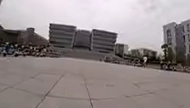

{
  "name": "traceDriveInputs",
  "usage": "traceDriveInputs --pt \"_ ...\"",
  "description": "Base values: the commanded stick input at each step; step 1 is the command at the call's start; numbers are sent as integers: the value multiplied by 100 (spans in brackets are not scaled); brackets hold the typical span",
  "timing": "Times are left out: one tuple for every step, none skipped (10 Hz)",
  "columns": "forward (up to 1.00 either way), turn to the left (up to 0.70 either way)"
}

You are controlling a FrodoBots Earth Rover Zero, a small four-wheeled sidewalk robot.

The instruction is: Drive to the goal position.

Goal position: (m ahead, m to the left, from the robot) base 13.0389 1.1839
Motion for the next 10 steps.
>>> traceDriveInputs --pt "85 0" --pt "85 0" --pt "85 0" --pt "85 0" --pt "85 0" --pt "85 0" --pt "85 0" --pt "85 0" --pt "85 0" --pt "85 0"
